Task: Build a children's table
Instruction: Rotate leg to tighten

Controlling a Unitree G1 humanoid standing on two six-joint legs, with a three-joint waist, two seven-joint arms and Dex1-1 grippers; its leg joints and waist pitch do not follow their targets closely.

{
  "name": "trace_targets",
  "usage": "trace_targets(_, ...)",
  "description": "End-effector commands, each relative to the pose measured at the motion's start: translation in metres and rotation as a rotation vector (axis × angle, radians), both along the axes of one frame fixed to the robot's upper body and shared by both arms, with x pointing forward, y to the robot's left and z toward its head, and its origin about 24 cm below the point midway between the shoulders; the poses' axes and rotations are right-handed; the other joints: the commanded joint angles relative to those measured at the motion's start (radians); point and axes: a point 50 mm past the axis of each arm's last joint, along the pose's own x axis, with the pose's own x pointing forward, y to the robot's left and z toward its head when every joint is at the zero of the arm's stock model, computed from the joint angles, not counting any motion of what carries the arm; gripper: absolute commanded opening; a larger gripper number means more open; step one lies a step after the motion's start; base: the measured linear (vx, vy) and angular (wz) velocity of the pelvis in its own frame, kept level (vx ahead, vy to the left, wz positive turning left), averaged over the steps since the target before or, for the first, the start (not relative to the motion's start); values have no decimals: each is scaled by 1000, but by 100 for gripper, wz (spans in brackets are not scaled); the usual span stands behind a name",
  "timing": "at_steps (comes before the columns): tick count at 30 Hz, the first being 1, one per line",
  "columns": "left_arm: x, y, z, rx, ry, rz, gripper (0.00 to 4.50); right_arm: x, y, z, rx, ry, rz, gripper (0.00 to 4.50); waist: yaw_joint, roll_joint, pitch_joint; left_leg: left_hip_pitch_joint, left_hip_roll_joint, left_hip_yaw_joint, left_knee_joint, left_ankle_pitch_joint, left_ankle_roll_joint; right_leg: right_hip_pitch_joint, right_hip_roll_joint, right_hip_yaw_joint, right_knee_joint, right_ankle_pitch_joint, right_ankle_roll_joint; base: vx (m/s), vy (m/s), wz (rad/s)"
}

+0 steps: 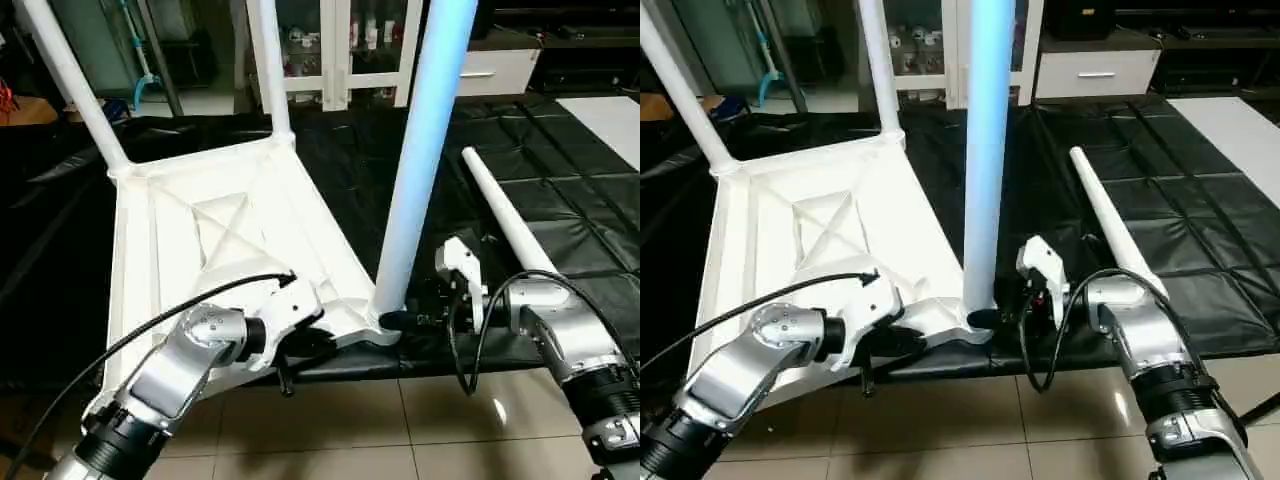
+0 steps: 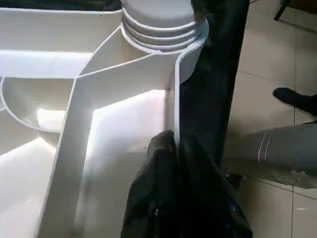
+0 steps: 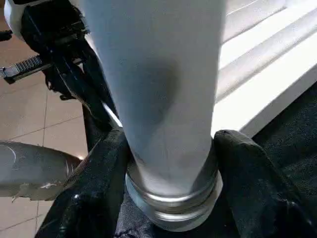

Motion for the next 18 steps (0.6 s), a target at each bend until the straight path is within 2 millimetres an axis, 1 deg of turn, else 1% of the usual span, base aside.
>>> trace_targets(1,-16,-2,-23,58,121,-48,0,-2,2,-3,-7,7,18,239,0,-18,-55,2,30,-5,-75,-160,94,48,-25,26,-54,-208,-254,0,0,0)
trace_targets(4,-16,-2,-23,58,123,-49,0,-2,2,-4,-3,4,6,233,0,-19,-56,1,29,-4,-74,-152,98,49,-25,26,-54,-200,-255,0,0,0)
trace_targets(7,-16,-3,-23,59,124,-51,0,-1,2,-4,12,-5,-17,224,-1,-17,-54,1,29,-5,-75,-160,97,48,-24,26,-56,-213,-253,0,0,0)
trace_targets(8,-16,-3,-23,60,122,-51,0,0,2,-4,20,-13,-35,222,-1,-15,-55,1,29,-5,-74,-160,96,48,-24,26,-55,-212,-252,0,0,0)
trace_targets(10,-14,-5,-23,58,116,-38,0,2,3,-4,37,-29,-78,220,-3,-16,-53,1,29,-5,-77,-178,89,47,-24,26,-58,-229,-248,0,0,0)
trace_targets(12,-6,-8,-24,69,91,12,0,8,6,-8,44,-56,-193,218,-6,-17,-50,3,28,-3,-79,-209,78,43,-23,27,-64,-270,-238,0,0,0)
trace_targets(13,-6,-8,-24,69,91,12,0,8,6,-8,44,-56,-193,218,-9,-18,-47,3,26,-5,-81,-231,62,44,-24,26,-70,-320,-222,0,0,0)
trace_targets(14,-1,-10,-25,74,76,46,0,12,8,-10,38,-71,-264,216,-11,-17,-47,3,26,-7,-83,-243,54,45,-24,25,-69,-343,-213,0,0,0)
trace_targets(15,5,-13,-25,78,59,83,0,15,10,-13,35,-79,-327,215,-15,-17,-43,4,25,-8,-85,-279,40,41,-25,24,-77,-400,-191,0,0,0)
trace_targets(16,19,-19,-23,66,27,183,0,20,18,-20,30,-84,-442,215,-24,-16,-40,7,22,-8,-86,-315,25,36,-24,23,-83,-453,-171,0,0,0)
trace_targets(17,26,-23,-21,58,11,236,0,22,21,-24,20,-86,-519,214,-31,-19,-39,13,19,-12,-86,-346,8,33,-24,19,-91,-512,-147,0,0,0)
trace_targets(18,31,-25,-19,52,-4,276,0,24,25,-26,14,-85,-578,213,-37,-20,-38,13,16,-11,-85,-353,6,31,-24,19,-95,-531,-137,0,0,0)
